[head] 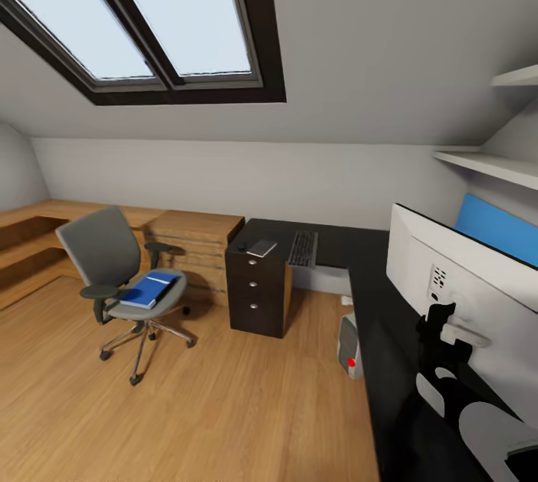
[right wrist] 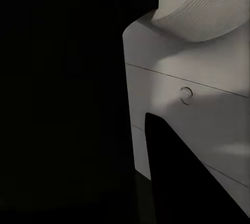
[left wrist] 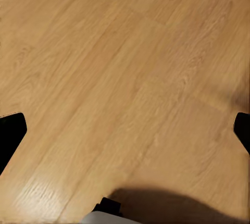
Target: In the bedroom, organize the workspace by keeping the computer under the desk, ensuring the monitor is on the desk, placing the keyboard on the desk next to the monitor, placing the mouse on the desk next to the keyboard, moving the folder from the swivel chair onto the desk next to the mouse, stacking the notebook on top of the folder with the pen on top of the notebook, and positioning the swivel chair next to the desk.
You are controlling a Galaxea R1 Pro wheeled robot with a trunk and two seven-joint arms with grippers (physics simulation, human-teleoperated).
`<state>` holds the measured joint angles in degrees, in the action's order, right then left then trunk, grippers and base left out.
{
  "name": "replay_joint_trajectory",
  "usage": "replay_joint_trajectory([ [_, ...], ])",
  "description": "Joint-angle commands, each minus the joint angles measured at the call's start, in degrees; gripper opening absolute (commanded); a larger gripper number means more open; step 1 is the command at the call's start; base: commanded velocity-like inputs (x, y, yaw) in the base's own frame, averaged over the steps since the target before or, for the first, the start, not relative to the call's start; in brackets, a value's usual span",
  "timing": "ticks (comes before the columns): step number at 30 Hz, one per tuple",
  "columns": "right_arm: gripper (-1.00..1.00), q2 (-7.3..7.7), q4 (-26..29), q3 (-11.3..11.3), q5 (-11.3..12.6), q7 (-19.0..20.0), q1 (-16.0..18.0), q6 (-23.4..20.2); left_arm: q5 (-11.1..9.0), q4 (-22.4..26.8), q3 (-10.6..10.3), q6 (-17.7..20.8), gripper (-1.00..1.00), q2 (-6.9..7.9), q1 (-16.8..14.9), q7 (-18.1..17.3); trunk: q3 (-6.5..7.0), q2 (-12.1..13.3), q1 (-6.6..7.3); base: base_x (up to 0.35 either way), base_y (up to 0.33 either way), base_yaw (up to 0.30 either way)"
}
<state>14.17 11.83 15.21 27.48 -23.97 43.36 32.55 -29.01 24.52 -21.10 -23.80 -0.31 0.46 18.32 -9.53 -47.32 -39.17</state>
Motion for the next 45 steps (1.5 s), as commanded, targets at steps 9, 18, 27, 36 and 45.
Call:
replay_joint_trajectory([
  [9, -1.00, 0.07, 0.06, 0.96, -0.14, -0.29, 0.06, 0.14, -0.50, 0.09, -0.42, -0.20, 1.00, 0.07, -0.02, 0.57, -0.06, -0.07, -0.01, 0.000, -0.144, 0.065],
  [18, -1.00, -0.01, 0.10, 0.96, -0.14, -0.25, 0.06, 0.14, -0.59, 0.09, -0.36, -0.14, 1.00, 0.05, -0.02, 0.60, -0.06, -0.07, -0.01, 0.000, -0.229, 0.001],
  [27, -1.00, -0.06, 0.04, 0.96, -0.21, -0.07, 0.06, 0.14, -0.76, 0.09, -0.23, -0.12, 1.00, 0.12, -0.02, 0.73, -0.06, -0.07, -0.01, 0.000, -0.220, 0.000],
  [36, -1.00, -0.10, -0.10, 0.96, -0.23, 0.04, 0.06, 0.14, -0.79, 0.09, -0.17, -0.11, 1.00, 0.14, -0.02, 0.75, -0.06, -0.07, -0.01, -0.081, -0.125, 0.000],
  [45, -1.00, -0.10, -0.25, 0.96, -0.23, 0.06, 0.06, 0.14, -0.79, 0.08, -0.17, -0.11, 1.00, 0.15, -0.02, 0.75, -0.06, -0.07, -0.01, -0.021, -0.029, 0.000],
])
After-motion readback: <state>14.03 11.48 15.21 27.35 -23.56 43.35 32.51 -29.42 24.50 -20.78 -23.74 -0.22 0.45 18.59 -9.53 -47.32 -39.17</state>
